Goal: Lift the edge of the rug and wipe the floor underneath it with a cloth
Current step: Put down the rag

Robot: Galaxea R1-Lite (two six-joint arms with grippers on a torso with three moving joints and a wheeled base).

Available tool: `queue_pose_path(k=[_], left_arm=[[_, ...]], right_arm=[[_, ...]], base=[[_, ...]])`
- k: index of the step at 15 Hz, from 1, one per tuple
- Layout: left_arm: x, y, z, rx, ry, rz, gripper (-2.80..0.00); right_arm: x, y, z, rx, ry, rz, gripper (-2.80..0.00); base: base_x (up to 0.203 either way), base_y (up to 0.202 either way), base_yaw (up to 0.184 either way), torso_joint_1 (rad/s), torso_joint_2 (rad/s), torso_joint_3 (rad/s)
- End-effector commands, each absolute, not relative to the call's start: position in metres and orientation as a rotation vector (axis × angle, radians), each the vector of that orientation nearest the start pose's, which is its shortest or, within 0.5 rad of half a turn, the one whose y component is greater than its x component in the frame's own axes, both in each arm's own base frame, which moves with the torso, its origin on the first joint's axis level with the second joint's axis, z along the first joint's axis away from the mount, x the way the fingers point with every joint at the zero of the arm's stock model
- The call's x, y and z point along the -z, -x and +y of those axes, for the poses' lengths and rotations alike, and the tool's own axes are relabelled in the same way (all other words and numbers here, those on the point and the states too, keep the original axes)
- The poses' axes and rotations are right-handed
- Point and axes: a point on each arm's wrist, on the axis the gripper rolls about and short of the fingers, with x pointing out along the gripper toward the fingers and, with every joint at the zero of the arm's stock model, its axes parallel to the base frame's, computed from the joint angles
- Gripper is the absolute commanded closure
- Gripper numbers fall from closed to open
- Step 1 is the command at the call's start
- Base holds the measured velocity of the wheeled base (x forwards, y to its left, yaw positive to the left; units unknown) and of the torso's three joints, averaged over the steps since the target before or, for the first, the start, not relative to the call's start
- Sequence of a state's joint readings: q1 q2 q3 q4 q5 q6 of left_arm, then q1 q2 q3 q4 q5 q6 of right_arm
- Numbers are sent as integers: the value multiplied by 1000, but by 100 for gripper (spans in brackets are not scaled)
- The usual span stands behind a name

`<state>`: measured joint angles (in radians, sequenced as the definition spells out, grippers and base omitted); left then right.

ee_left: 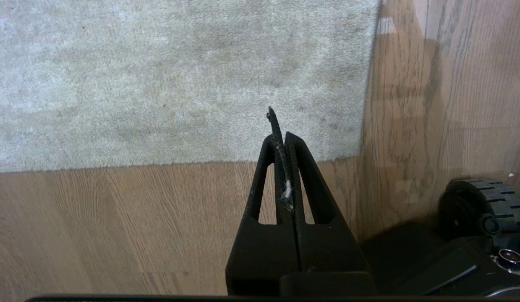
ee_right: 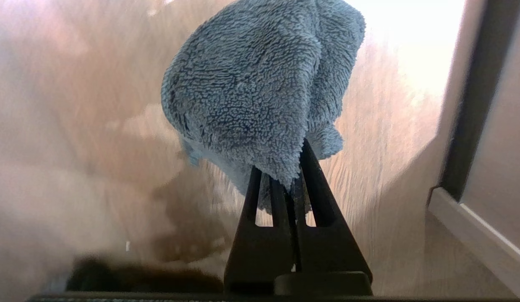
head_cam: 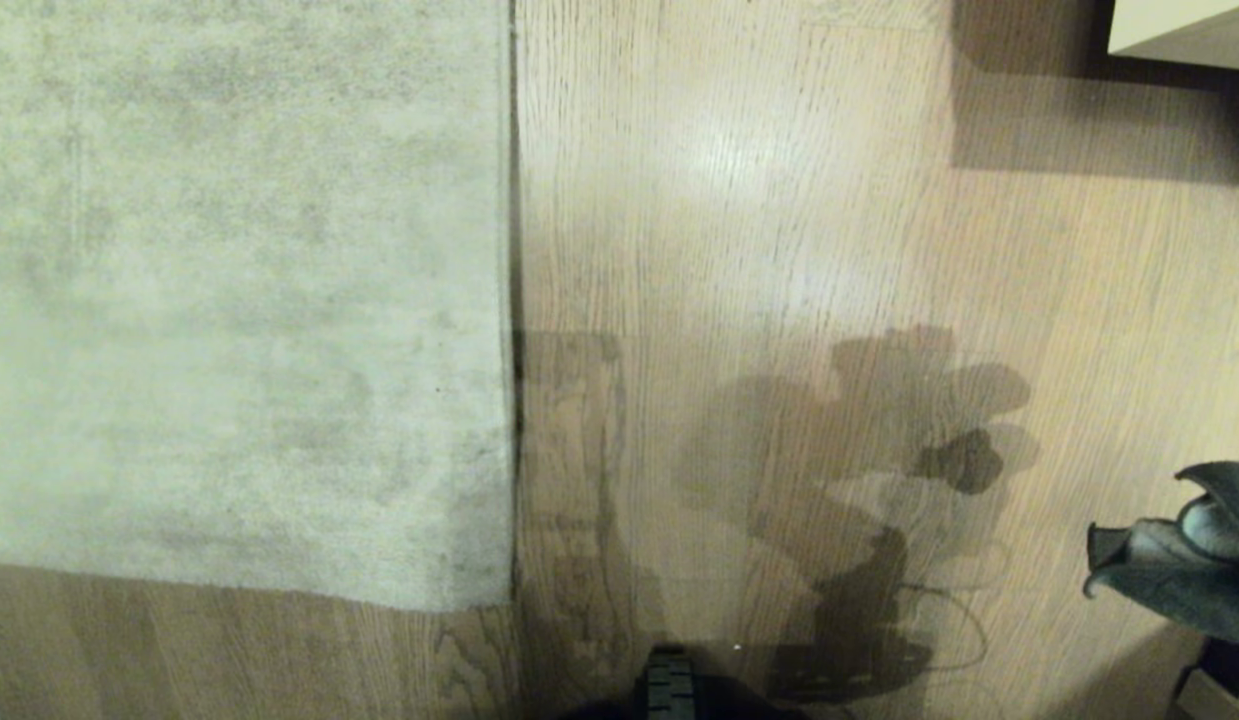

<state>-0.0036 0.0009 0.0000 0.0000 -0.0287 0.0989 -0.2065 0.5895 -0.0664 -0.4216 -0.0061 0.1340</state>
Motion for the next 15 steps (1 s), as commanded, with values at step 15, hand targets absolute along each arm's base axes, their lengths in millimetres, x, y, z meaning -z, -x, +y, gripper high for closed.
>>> queue_pose_path(k=[15], left_arm=[[-76, 23, -1, 33, -100, -1, 0]], right_arm=[[-184, -157, -61, 380, -238, 80, 0]], base=[[0, 0, 0, 0, 0, 0]])
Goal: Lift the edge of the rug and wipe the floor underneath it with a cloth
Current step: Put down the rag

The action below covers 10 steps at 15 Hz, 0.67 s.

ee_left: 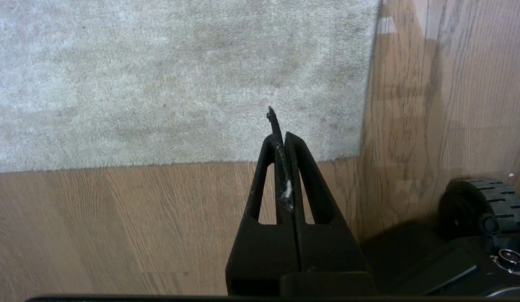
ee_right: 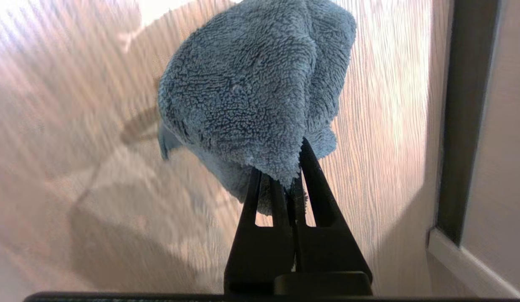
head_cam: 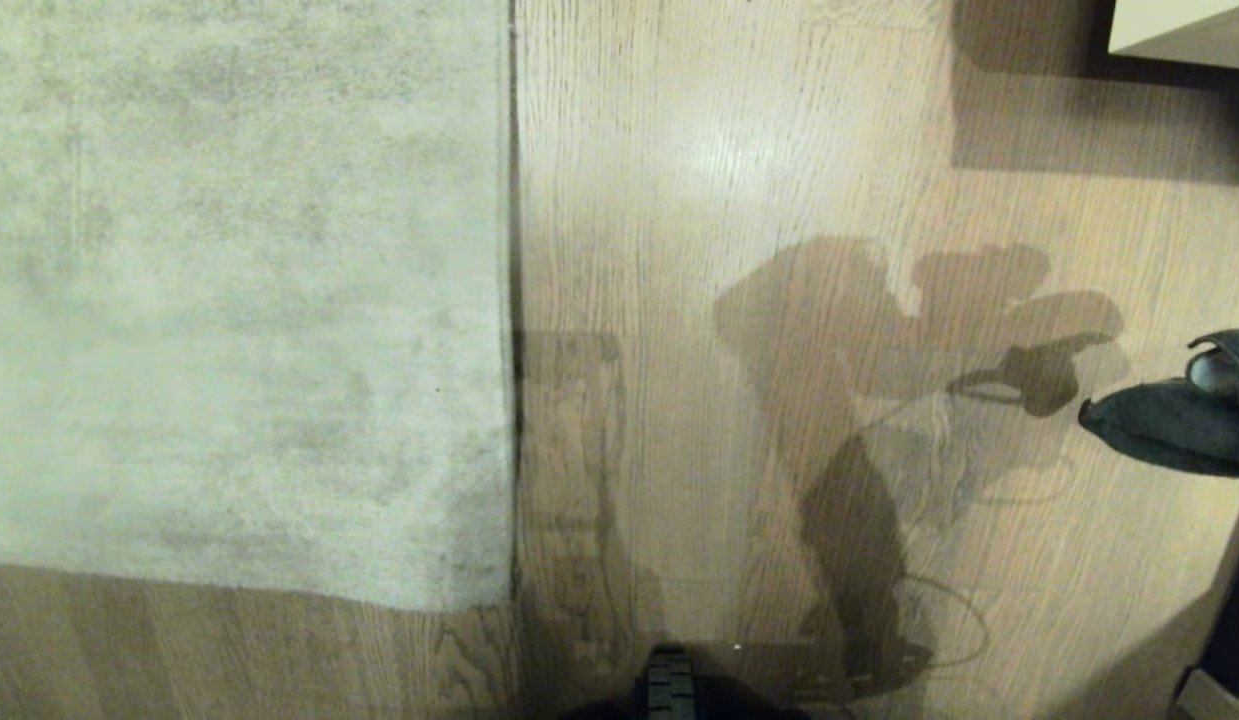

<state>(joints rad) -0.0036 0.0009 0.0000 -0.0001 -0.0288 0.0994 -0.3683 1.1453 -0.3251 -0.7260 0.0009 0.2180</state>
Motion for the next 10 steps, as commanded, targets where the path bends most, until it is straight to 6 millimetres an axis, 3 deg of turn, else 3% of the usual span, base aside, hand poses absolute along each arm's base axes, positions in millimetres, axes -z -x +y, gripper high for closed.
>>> queue_pose_path(k=[1, 5, 10], left_arm=[[-76, 23, -1, 32, -100, 0, 0], [-76, 23, -1, 32, -100, 0, 0], [-76, 23, -1, 32, -100, -2, 0]], right_arm=[[-185, -161, -62, 380, -231, 74, 0], [-177, -177, -68, 378, -185, 106, 0], [-197, -212, -83, 382, -107, 59, 0]], base=[[0, 0, 0, 0, 0, 0], [0, 0, 0, 0, 0, 0], [0, 0, 0, 0, 0, 0]])
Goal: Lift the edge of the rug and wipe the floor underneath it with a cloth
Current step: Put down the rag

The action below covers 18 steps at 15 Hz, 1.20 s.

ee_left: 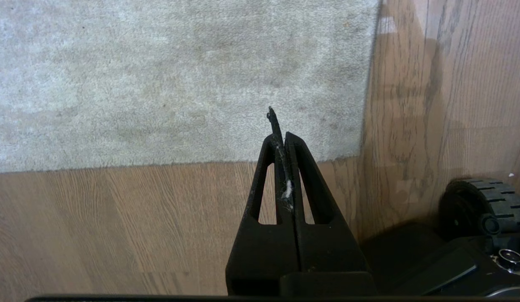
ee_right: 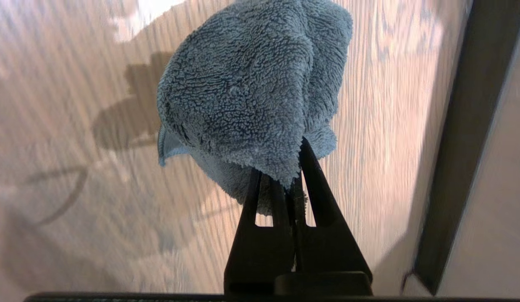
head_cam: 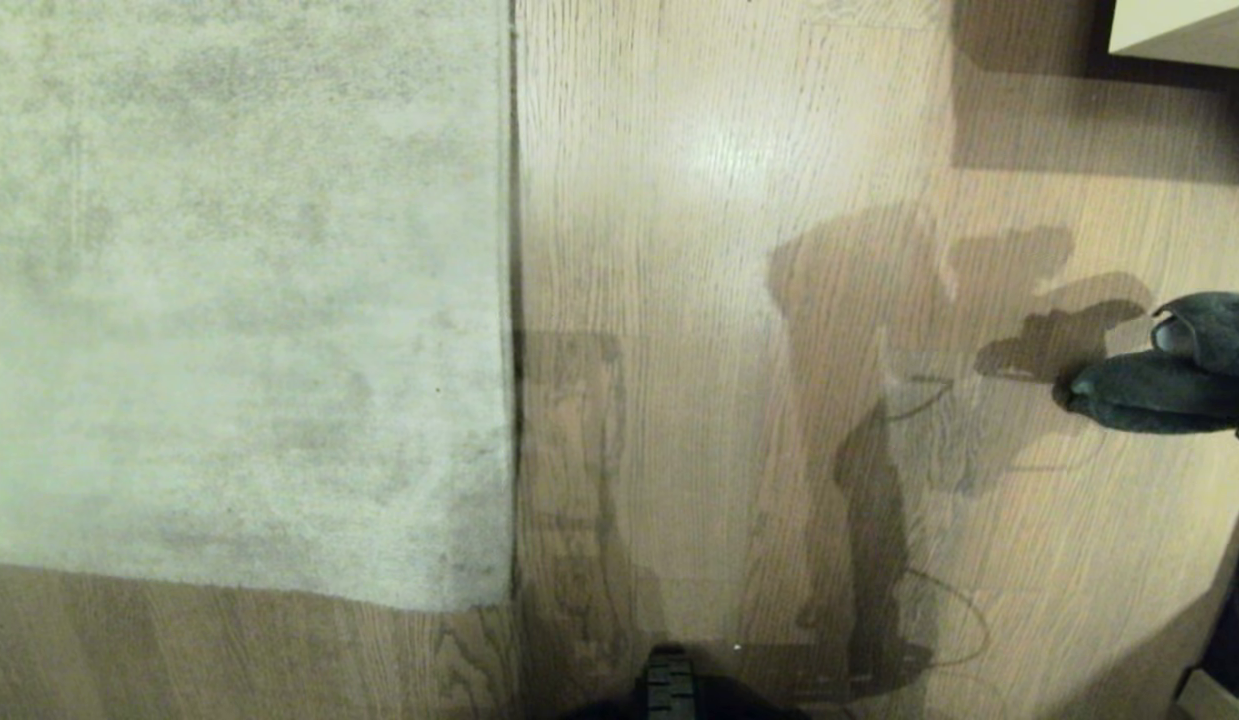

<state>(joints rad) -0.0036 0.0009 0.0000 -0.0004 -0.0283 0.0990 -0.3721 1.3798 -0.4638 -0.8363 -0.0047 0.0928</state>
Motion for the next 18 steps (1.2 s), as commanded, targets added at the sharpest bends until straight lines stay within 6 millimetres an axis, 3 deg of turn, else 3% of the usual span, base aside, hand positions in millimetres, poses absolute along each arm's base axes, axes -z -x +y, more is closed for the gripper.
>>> queue_pose_path(k=[1, 7, 13, 14, 18], left_arm=[[-76, 23, -1, 32, -100, 0, 0], [-76, 23, -1, 33, -100, -1, 0], [-76, 23, -1, 32, -100, 0, 0], [-76, 23, -1, 33, -100, -1, 0], [-76, 23, -1, 33, -100, -1, 0]], right_arm=[[-199, -222, -87, 382, -107, 59, 0], [-178, -271, -108, 389, -112, 127, 0], [-165, -297, -119, 390, -115, 129, 0], [-166, -300, -120, 389, -114, 124, -280], [-166, -300, -120, 390, -113, 124, -280]], base=[[0, 0, 0, 0, 0, 0], [0, 0, 0, 0, 0, 0], [0, 0, 0, 0, 0, 0], [0, 0, 0, 0, 0, 0], [0, 0, 0, 0, 0, 0]])
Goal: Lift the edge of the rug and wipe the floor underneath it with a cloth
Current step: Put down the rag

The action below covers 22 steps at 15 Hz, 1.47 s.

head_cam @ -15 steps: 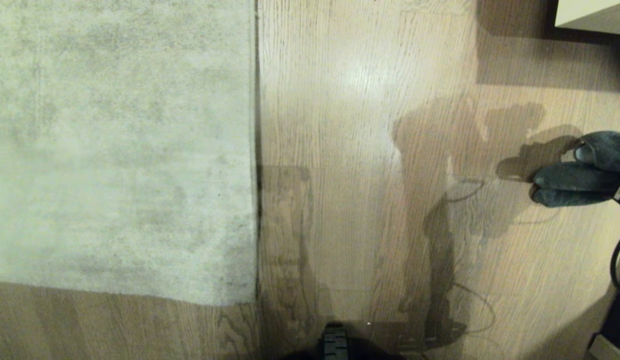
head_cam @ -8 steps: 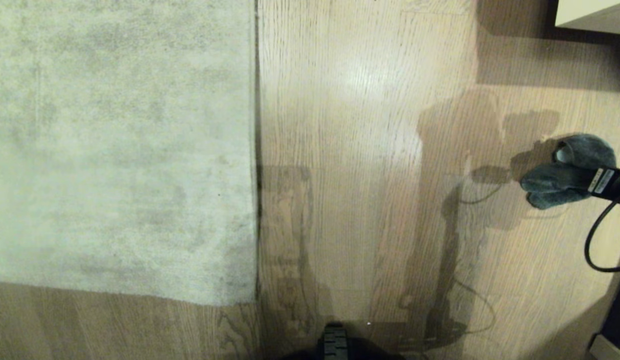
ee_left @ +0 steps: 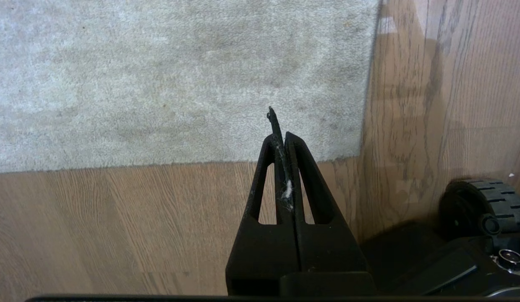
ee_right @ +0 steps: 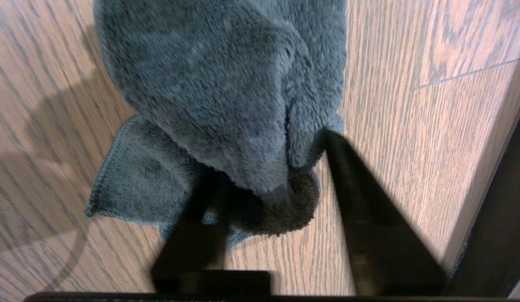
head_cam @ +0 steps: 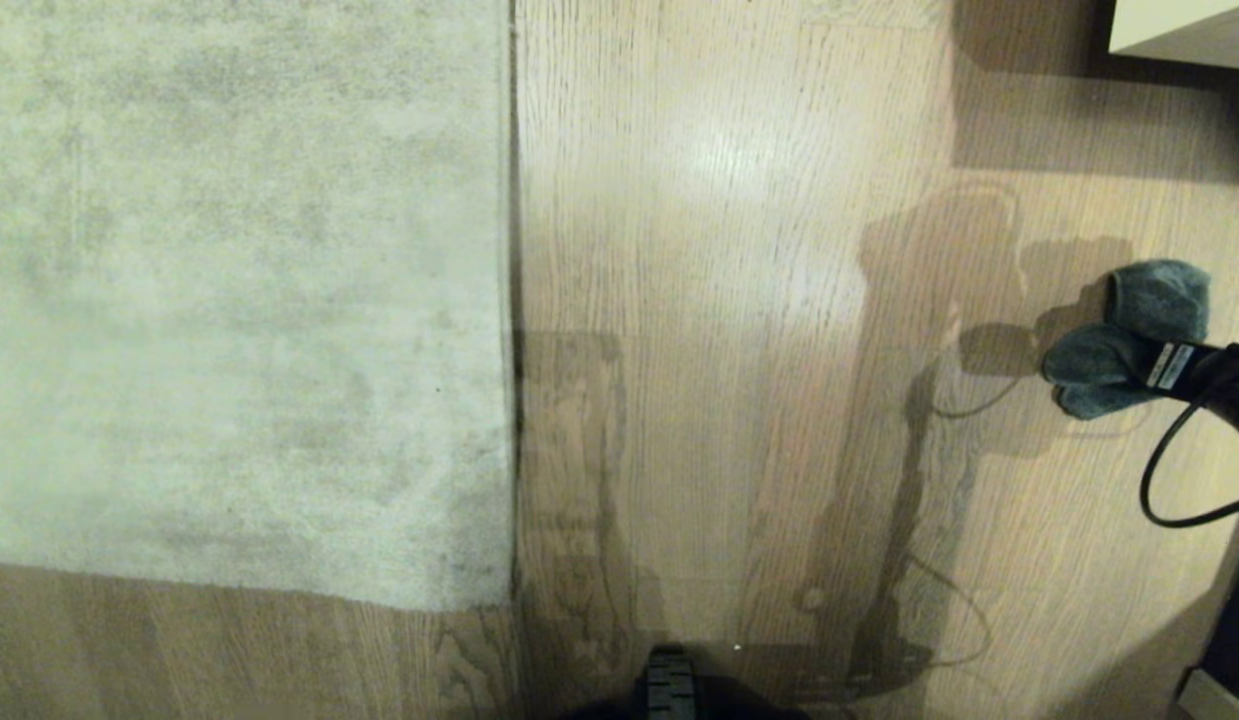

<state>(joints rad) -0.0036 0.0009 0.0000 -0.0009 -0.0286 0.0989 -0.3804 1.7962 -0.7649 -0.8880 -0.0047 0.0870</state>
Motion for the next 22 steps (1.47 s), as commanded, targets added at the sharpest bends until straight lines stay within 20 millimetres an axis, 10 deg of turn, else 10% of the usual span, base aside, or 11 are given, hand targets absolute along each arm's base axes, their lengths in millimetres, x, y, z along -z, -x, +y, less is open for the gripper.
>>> queue_pose_path(k=[1, 22], left_arm=[[-76, 23, -1, 34, -100, 0, 0], [-76, 23, -1, 31, -100, 0, 0]], right_arm=[[-167, -298, -119, 390, -112, 122, -280], [-161, -158, -63, 383, -76, 132, -280]], base=[[0, 0, 0, 0, 0, 0], [0, 0, 0, 0, 0, 0]])
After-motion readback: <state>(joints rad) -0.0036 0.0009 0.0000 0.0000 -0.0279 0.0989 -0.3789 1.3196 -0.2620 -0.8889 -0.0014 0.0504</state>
